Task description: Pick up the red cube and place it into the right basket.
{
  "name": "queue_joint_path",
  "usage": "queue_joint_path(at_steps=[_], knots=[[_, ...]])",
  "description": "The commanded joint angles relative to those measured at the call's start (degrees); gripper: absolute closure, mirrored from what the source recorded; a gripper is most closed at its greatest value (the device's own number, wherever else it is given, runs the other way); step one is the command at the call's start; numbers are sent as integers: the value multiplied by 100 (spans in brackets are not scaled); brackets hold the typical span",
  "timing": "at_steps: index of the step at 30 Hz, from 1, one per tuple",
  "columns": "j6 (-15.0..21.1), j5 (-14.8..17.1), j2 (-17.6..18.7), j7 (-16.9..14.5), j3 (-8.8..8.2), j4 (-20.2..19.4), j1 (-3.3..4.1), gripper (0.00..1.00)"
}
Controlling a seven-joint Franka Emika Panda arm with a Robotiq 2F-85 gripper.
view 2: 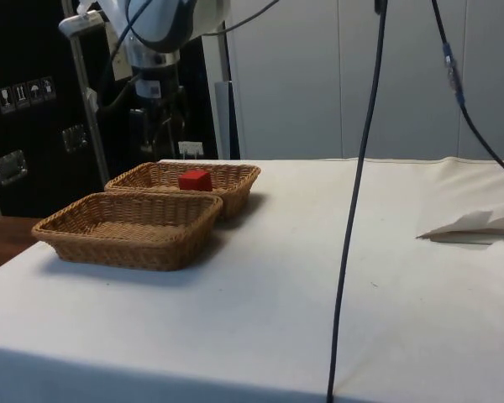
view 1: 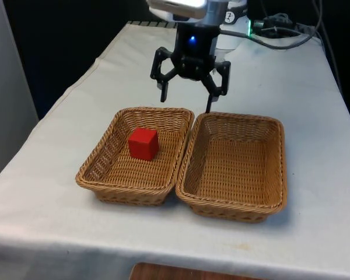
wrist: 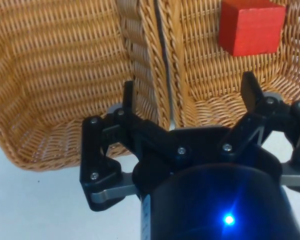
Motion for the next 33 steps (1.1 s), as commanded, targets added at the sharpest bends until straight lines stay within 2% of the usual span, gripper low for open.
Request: queue_joint_path(at_steps=[1,5,6,7,11,13,14,15,18,22,23,24,28,30,31,32,33], knots=[[6,-40,-57,11,-17,-52,46,0],[6,-92,-109,-23,46,-69,52,0],[-11,-57,-57,-17,57,-11,17,0],[11,-97,-120,-40,57,-74,57,0],[17,-126,-155,-80,97,-92,69,0],[17,-155,-183,-97,126,-109,63,0],[-11,-138,-138,-86,143,-57,34,0],[17,-172,-212,-109,143,-132,69,0],[17,-206,-281,-138,160,-172,80,0],[23,-304,-458,-155,183,-309,86,0],[-11,-269,-390,-155,206,-235,52,0],[23,-327,-504,-155,183,-344,92,0],[23,-435,-688,-143,206,-498,97,0],[29,-521,-825,-138,229,-613,92,0],[-11,-481,-791,-155,264,-573,57,0],[29,-544,-871,-138,235,-659,92,0],[29,-567,-917,-138,241,-693,92,0]])
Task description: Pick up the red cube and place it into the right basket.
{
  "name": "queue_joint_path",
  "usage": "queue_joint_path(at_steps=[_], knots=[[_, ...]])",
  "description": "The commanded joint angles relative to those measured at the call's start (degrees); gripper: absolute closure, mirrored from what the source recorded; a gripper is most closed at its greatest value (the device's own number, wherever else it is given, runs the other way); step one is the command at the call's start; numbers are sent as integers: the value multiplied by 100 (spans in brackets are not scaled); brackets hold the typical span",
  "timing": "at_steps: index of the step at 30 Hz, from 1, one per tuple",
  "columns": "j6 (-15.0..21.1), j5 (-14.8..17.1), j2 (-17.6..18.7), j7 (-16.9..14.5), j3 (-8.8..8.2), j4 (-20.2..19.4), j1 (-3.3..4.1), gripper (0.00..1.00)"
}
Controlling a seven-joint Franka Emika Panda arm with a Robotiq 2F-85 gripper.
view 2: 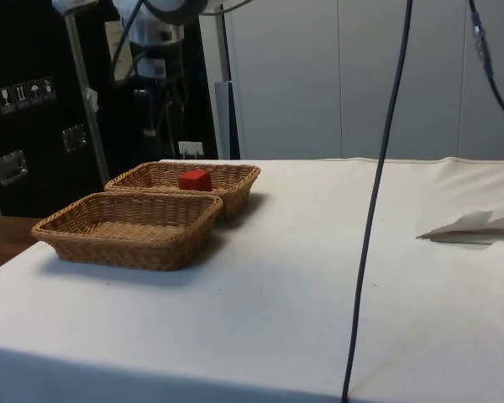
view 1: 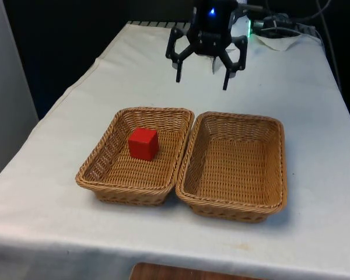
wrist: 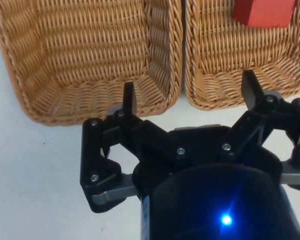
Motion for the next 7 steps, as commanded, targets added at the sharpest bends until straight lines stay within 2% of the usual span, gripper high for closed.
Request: queue_joint_path(at_steps=[1,6,7], knots=[[46,-63,-86,17,-29,-80,34,0],[97,-149,-246,17,23,-264,23,0],[29,-115,-223,0,34,-218,0,0]])
